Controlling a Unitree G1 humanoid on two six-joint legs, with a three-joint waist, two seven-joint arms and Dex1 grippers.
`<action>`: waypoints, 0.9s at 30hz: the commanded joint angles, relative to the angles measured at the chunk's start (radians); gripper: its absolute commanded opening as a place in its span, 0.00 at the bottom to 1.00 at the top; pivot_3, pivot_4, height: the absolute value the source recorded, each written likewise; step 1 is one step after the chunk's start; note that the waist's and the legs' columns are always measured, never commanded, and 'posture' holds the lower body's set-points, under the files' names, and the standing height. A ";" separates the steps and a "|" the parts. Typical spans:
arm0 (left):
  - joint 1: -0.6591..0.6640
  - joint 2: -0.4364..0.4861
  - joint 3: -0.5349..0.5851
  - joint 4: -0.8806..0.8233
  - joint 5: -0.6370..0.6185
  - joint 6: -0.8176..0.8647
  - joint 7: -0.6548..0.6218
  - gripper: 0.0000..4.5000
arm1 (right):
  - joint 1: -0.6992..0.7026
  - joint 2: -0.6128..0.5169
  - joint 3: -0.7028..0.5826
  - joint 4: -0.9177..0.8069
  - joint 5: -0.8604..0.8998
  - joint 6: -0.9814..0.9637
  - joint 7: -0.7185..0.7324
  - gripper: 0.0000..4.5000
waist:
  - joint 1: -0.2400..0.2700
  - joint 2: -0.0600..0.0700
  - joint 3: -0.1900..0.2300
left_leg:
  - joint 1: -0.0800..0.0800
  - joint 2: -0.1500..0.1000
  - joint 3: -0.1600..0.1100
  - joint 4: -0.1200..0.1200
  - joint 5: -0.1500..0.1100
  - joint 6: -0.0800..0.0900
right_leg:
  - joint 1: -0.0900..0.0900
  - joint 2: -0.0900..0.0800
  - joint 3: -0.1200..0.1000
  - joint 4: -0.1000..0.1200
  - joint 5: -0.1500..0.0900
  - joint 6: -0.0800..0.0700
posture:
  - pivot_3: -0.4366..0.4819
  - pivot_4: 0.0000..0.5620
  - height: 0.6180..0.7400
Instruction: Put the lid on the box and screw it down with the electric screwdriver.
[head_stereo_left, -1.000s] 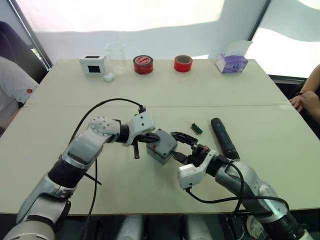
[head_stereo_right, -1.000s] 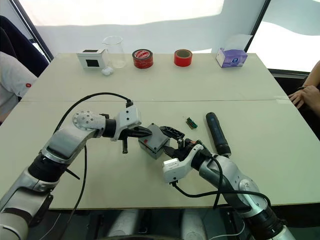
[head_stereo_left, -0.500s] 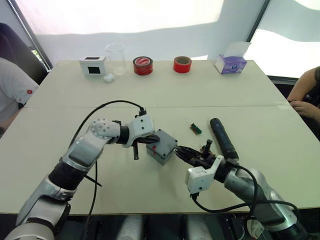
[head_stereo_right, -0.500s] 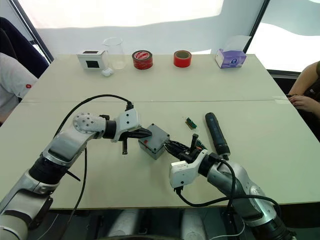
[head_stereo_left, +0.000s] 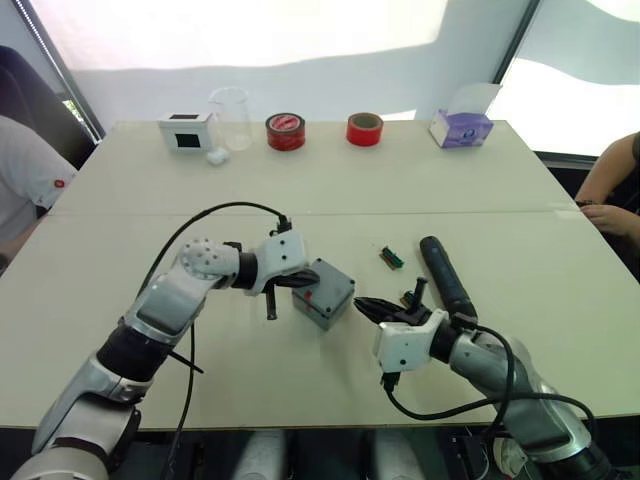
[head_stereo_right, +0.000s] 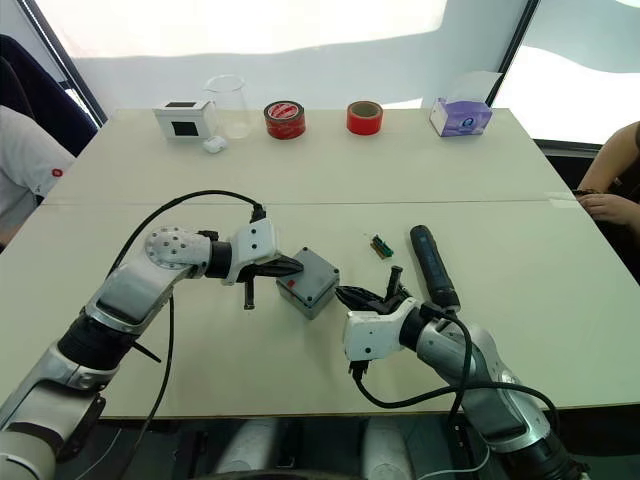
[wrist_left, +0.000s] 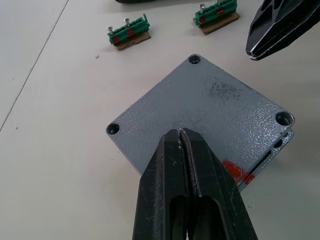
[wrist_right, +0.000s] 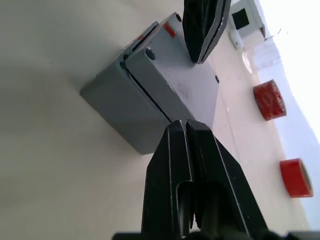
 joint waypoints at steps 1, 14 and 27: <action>0.005 0.026 0.014 0.005 -0.011 0.033 -0.029 0.00 | -0.021 0.011 -0.012 0.002 0.049 0.031 0.009 0.01 | -0.001 0.001 0.001 | -0.001 0.000 0.000 0.000 0.000 0.000 | -0.001 0.000 0.000 0.000 0.000 0.000 | 0.48 0.27 1.00; -0.107 0.017 0.199 0.100 -0.161 0.146 -0.023 0.00 | -0.010 0.035 -0.025 -0.118 0.240 0.282 0.092 0.01 | 0.001 0.001 0.004 | -0.006 0.000 0.000 0.000 0.000 0.000 | -0.007 0.000 0.000 0.000 0.001 0.002 | 0.48 0.27 1.00; -0.052 0.004 0.111 0.128 -0.099 0.093 -0.034 0.00 | -0.034 0.019 -0.027 -0.124 0.280 0.336 0.082 0.01 | 0.001 0.001 0.004 | -0.007 0.000 0.000 -0.001 0.000 0.000 | -0.007 0.000 0.000 0.000 0.001 0.003 | 0.48 0.27 1.00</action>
